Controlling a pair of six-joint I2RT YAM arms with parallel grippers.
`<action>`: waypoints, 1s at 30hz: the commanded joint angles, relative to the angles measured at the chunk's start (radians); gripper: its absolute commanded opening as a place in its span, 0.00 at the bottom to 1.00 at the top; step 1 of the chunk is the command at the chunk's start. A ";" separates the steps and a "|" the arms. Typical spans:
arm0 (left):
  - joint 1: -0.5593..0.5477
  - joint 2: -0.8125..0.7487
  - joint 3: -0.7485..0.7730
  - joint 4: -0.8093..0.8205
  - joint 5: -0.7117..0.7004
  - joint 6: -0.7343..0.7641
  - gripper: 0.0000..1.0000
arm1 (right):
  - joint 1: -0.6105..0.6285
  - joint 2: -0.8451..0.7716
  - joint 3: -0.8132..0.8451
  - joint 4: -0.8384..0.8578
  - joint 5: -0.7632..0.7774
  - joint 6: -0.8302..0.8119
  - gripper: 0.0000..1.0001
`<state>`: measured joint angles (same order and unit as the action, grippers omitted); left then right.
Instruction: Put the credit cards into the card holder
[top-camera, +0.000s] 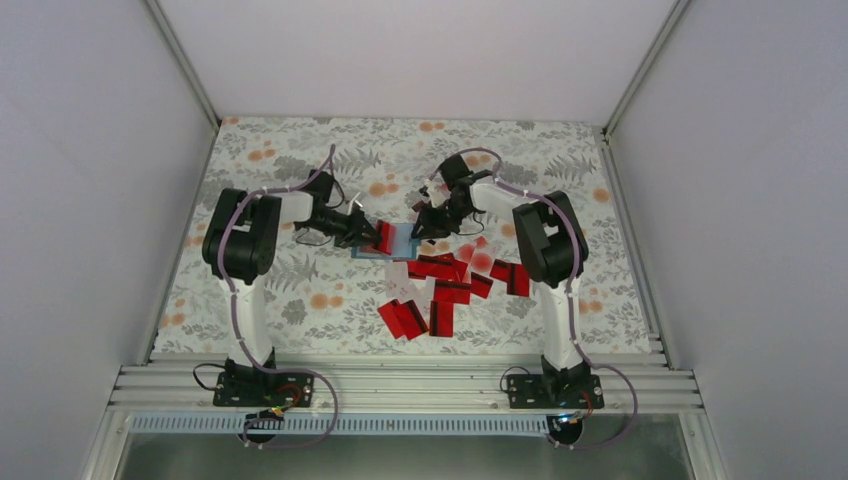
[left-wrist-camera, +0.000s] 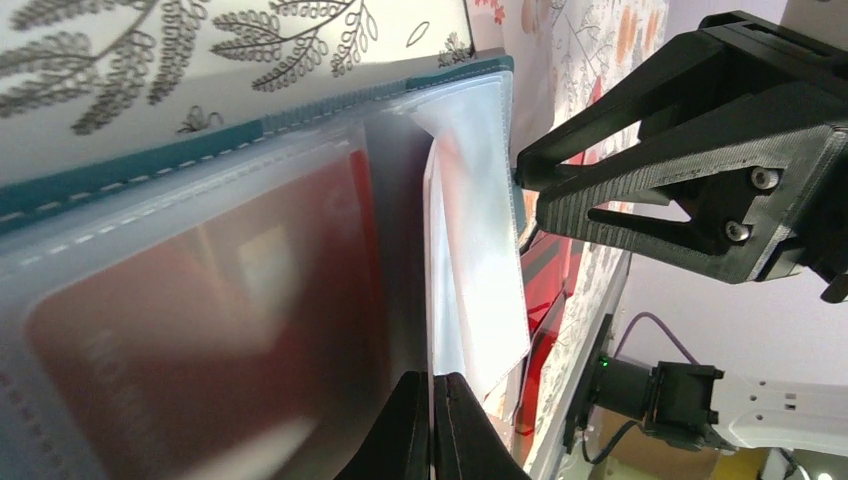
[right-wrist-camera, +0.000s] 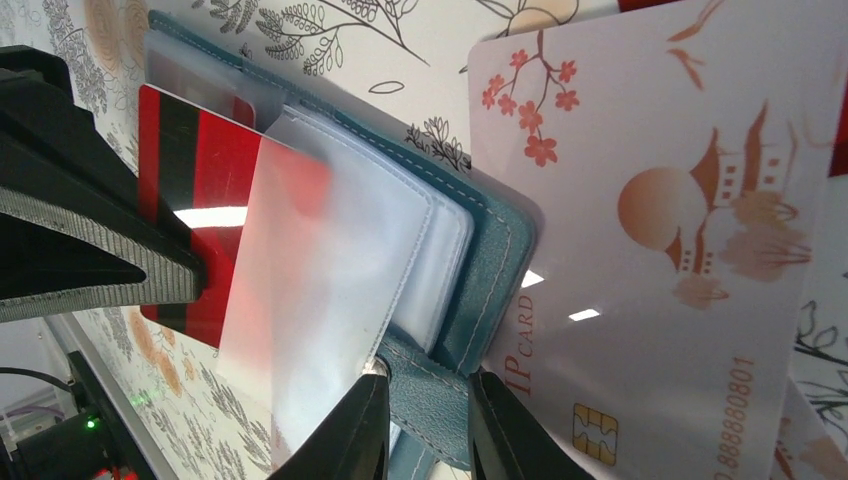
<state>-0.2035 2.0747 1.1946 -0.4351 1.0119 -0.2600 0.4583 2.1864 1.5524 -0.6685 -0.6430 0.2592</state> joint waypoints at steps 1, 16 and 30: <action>-0.015 0.031 0.026 0.039 0.046 -0.046 0.02 | -0.003 -0.005 -0.035 -0.012 0.013 -0.016 0.21; -0.055 0.070 0.038 0.138 0.074 -0.185 0.02 | -0.003 0.004 -0.065 0.001 0.003 -0.027 0.21; -0.079 0.075 0.039 0.199 0.023 -0.276 0.02 | -0.003 0.017 -0.071 -0.010 -0.009 -0.045 0.21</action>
<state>-0.2504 2.1284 1.2198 -0.3035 1.0580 -0.4999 0.4484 2.1822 1.5173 -0.6357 -0.6815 0.2375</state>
